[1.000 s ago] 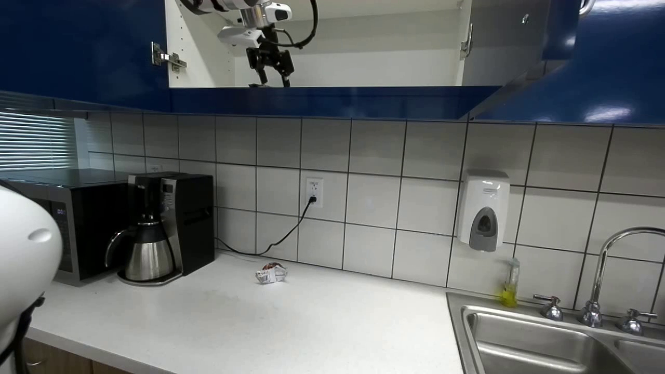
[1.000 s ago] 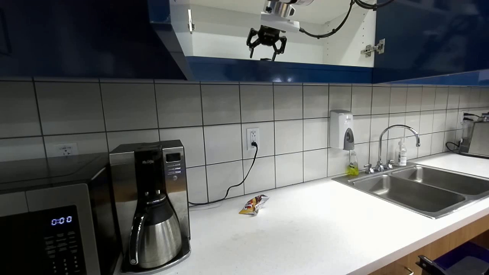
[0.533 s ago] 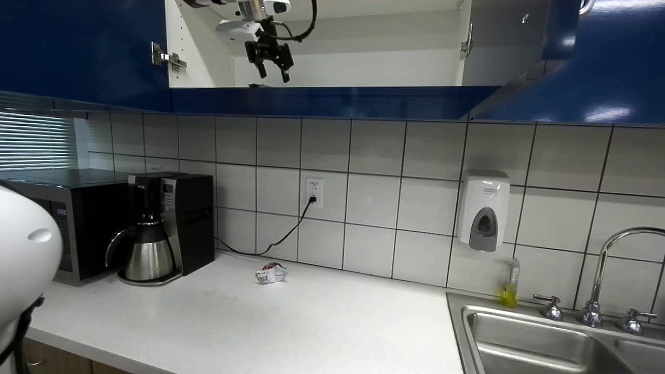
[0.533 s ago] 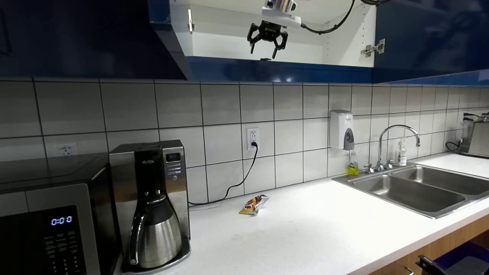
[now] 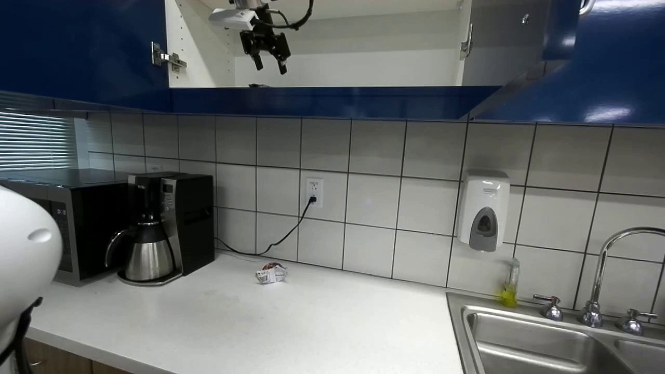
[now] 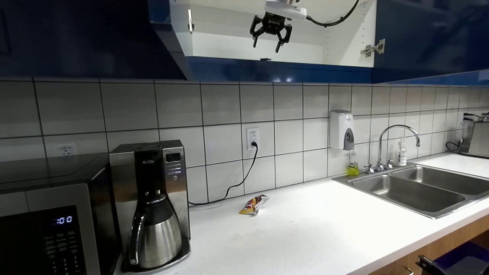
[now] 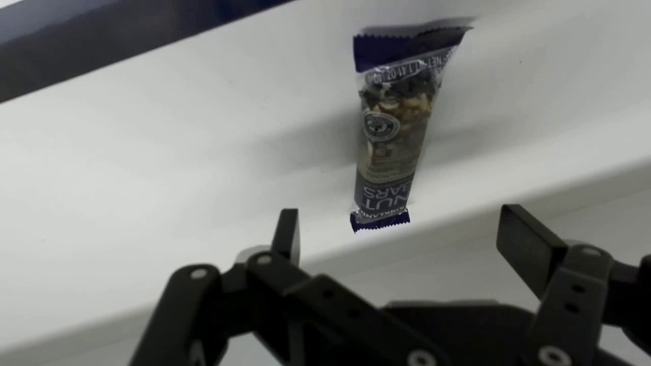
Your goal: Move the granola bar to the bottom shelf of the cabinet
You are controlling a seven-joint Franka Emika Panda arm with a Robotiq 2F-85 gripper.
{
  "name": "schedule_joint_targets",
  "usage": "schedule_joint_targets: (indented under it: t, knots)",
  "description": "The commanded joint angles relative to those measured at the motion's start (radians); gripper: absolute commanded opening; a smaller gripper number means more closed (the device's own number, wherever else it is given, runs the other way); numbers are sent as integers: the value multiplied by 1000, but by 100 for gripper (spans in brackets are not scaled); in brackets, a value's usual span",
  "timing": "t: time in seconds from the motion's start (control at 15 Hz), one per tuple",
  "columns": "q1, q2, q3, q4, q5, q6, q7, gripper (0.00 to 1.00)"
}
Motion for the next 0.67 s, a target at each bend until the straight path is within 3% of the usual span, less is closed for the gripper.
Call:
schedule_joint_targets:
  t: [0.0,0.6]
  knots:
    - [-5,-81,-7,-89,-15,5,-19,100]
    - [-14,-249,-12,-287,-42,15,-38,100]
